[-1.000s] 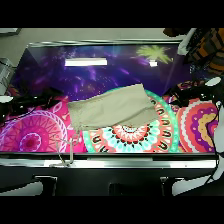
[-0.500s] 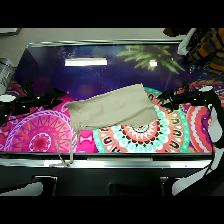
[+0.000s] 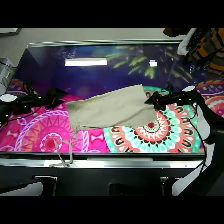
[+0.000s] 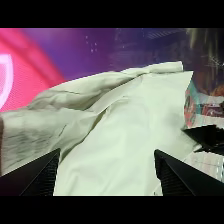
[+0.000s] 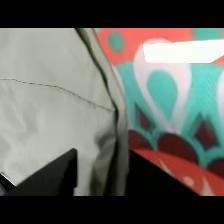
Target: Fold the clothes and pants, and hang the long-sleeved shirts on hangers.
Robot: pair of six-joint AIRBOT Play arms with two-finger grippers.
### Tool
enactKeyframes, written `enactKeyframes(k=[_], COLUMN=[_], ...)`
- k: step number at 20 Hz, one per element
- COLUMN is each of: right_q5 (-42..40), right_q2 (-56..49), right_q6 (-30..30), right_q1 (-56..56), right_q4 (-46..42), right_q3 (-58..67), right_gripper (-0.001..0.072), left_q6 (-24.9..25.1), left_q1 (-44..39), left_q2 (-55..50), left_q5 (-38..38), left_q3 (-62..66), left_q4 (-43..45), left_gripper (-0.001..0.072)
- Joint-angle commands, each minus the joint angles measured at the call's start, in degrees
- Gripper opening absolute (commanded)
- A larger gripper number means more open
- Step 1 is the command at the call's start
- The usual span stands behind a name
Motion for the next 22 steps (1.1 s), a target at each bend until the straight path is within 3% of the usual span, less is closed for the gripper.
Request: enactKeyframes(k=[1,2,4,6,7,9,11,15,19,22], right_q5=[-1.73,-2.45,-2.99,0.13,3.37,10.71,13.11,15.93,16.31,16.17], right_q2=[0.26,1.22,4.61,9.44,11.89,17.07,22.51,30.84,36.22,40.0], right_q6=[1.46,2.64,4.87,9.35,10.56,11.74,14.82,16.52,17.31,16.2], right_q1=[1.66,1.38,0.96,0.87,0.87,0.87,0.87,0.87,1.03,1.05], right_q4=[-0.72,-0.72,-3.96,-14.1,-19.26,-28.55,-35.47,-37.11,-36.04,-35.21], right_q3=[0.07,0.07,0.07,0.07,0.07,0.04,0.04,0.04,0.04,0.04], right_gripper=[0.0075,0.0052,0.002,0.0019,0.0019,0.002,0.002,0.0019,0.0019,0.0019], left_q6=[-0.87,-1.09,-1.07,-1.6,-1.99,-3.37,-5.16,-10.14,-14.12,-21.7], left_q1=[-0.44,-0.9,-2.38,-5.22,-7.3,-12.85,-19.85,-32.7,-41.42,-47.19], left_q2=[-0.02,-0.02,-0.02,-0.02,-0.04,-0.09,-0.22,-3.65,-11.98,-19.63], left_q5=[-0.17,-0.22,-0.7,-1.03,-0.61,2.16,8.15,16.48,13.4,9.09], left_q3=[0.07,0.07,0.09,0.07,0.07,0.07,0.09,0.85,8.92,19.8], left_q4=[-1.25,-2.95,-6.49,-7.21,-7.19,-7.19,-7.19,-7.17,-4.94,2.95], left_gripper=[0.0669,0.0637,0.0372,0.0109,0.0071,0.0033,0.0026,0.0023,0.0023,0.0023])
